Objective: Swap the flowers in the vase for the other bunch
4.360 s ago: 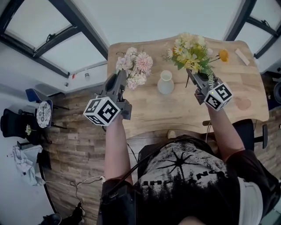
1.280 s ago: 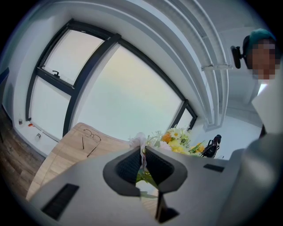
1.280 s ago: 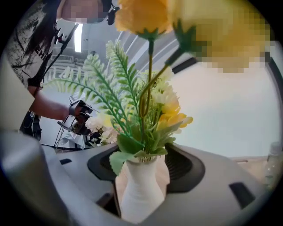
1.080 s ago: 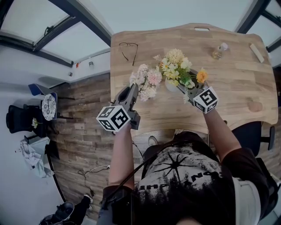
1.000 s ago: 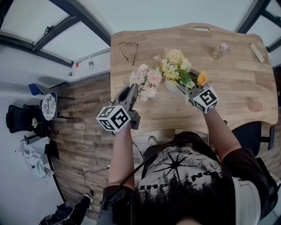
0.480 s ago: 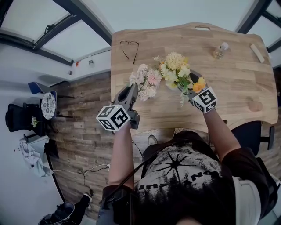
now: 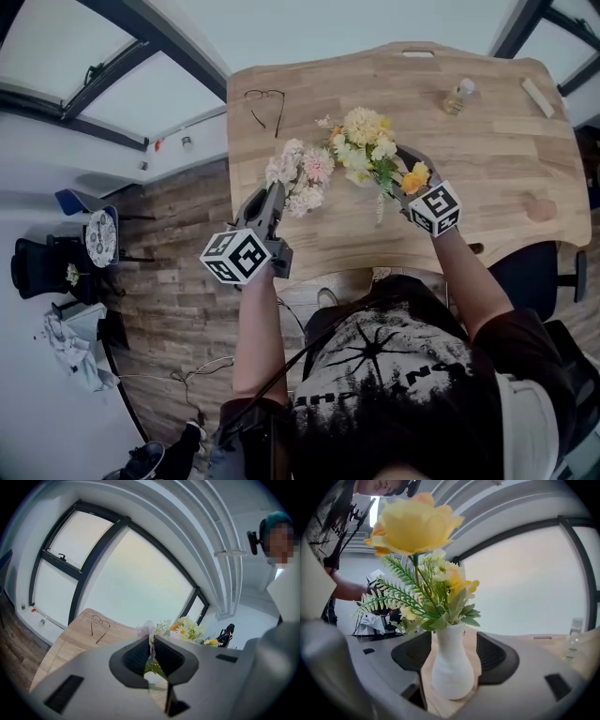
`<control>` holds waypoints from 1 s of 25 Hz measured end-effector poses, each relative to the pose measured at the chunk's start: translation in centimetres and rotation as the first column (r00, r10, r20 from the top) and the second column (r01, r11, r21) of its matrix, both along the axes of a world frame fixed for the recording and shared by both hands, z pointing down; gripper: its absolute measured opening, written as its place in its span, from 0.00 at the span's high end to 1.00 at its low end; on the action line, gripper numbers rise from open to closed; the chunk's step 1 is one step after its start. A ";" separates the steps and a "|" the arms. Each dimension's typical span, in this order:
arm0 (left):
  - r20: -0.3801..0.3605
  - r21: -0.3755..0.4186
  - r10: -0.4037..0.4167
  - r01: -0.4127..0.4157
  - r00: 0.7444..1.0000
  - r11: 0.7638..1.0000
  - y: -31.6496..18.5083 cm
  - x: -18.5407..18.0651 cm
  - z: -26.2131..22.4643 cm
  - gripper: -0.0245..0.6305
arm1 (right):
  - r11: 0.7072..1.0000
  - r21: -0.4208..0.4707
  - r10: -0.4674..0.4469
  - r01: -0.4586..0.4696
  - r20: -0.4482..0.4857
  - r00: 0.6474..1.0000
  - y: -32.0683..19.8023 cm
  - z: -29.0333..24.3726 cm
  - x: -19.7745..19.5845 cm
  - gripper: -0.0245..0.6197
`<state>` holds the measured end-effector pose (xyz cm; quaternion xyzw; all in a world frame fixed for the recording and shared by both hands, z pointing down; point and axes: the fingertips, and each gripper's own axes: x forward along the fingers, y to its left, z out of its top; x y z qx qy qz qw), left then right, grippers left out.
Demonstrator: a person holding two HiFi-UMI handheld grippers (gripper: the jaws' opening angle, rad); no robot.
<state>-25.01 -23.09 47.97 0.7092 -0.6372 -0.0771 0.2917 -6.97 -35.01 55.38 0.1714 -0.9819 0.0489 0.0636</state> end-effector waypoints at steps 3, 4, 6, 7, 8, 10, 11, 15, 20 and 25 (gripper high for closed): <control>0.000 0.007 0.002 -0.002 1.000 1.000 0.6 -0.2 0.0 0.90 | 1.000 -0.001 0.011 -0.011 -0.009 1.000 0.4 -0.1 0.5 0.52; -0.001 0.010 0.003 -0.003 1.000 1.000 0.8 -0.3 0.0 0.90 | 1.000 0.000 0.014 -0.014 -0.014 1.000 0.5 -0.1 0.6 0.52; -0.007 0.014 0.006 -0.006 1.000 1.000 1.3 -0.5 0.1 0.90 | 1.000 -0.002 0.025 -0.025 -0.018 1.000 0.8 -0.2 0.9 0.52; -0.011 0.017 0.008 -0.008 1.000 1.000 1.5 -0.5 0.1 0.90 | 0.999 -0.002 0.035 -0.035 -0.018 0.999 0.9 -0.4 1.0 0.52; -0.014 0.021 0.011 -0.011 1.000 1.000 1.7 -0.6 0.1 0.90 | 0.999 -0.001 0.045 -0.045 -0.019 0.999 1.1 -0.5 1.2 0.52; -0.020 0.030 0.019 -0.018 1.000 0.999 2.3 -0.7 -0.1 0.90 | 0.998 -0.001 0.067 -0.067 -0.024 0.997 1.6 -0.8 1.5 0.52; -0.021 0.034 0.023 -0.022 1.000 0.999 2.7 -0.7 -0.2 0.90 | 0.997 -0.002 0.078 -0.078 -0.026 0.997 1.9 -0.9 1.7 0.52; -0.023 0.055 0.041 -0.040 0.999 0.998 4.2 -1.2 -0.9 0.90 | 0.994 -0.006 0.112 -0.112 -0.029 0.993 3.4 -1.5 2.3 0.52; -0.021 0.080 0.078 -0.076 0.997 0.994 6.3 -1.5 -1.7 0.90 | 0.985 0.009 0.170 -0.170 -0.044 0.984 6.1 -2.3 2.9 0.66; -0.013 0.098 0.129 -0.127 0.992 0.987 8.9 -1.5 -2.5 0.90 | 0.974 0.021 0.224 -0.224 -0.022 0.974 10.1 -3.6 3.7 0.83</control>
